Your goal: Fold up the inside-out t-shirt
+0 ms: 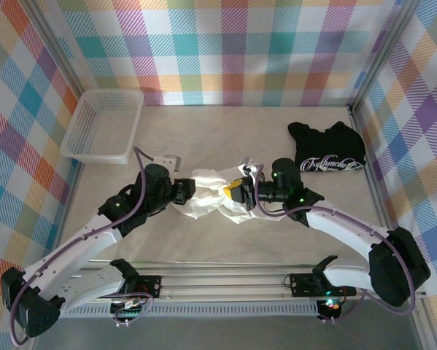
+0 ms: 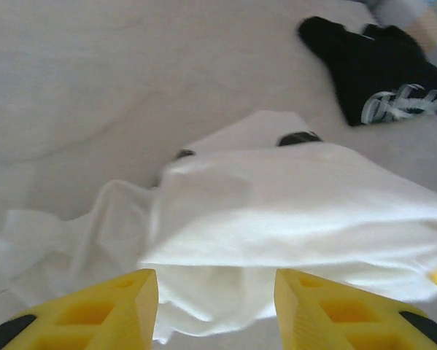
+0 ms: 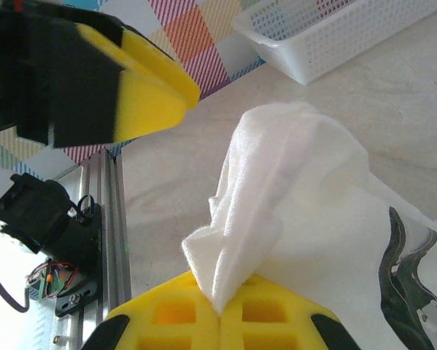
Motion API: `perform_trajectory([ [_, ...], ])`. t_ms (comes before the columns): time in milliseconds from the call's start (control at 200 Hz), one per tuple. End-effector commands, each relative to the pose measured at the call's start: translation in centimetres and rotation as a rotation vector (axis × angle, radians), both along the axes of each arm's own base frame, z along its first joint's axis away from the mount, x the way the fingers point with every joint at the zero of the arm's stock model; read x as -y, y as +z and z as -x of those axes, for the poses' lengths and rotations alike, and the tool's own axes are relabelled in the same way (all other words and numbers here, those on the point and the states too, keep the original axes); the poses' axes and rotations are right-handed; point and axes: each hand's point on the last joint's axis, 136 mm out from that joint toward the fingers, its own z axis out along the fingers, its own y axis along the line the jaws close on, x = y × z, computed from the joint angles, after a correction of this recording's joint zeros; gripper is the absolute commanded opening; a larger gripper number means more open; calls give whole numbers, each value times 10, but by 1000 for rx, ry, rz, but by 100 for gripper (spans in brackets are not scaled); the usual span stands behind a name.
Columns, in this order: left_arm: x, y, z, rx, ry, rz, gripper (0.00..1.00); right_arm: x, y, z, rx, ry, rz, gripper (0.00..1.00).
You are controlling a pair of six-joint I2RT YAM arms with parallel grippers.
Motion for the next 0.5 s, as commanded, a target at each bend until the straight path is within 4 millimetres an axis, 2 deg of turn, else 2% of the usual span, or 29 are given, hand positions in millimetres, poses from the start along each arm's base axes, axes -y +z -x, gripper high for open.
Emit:
perform_trajectory([
  [0,34,-10,13,-7,-193,-11,43,-2,21,-6,25,1,-36,0],
  [120,52,-15,12,-23,-253,-10,42,0,23,-7,16,-11,-41,0],
  [220,56,-20,2,-27,-232,-28,42,1,23,-8,9,-14,-43,0],
  [240,59,-14,-4,1,-226,-12,42,1,24,-7,10,-13,-44,0],
  [310,64,-15,-12,6,-217,-25,43,2,22,-7,4,-16,-42,0],
  [495,76,-23,-31,-1,-212,-52,49,5,24,-6,8,-24,-45,0],
])
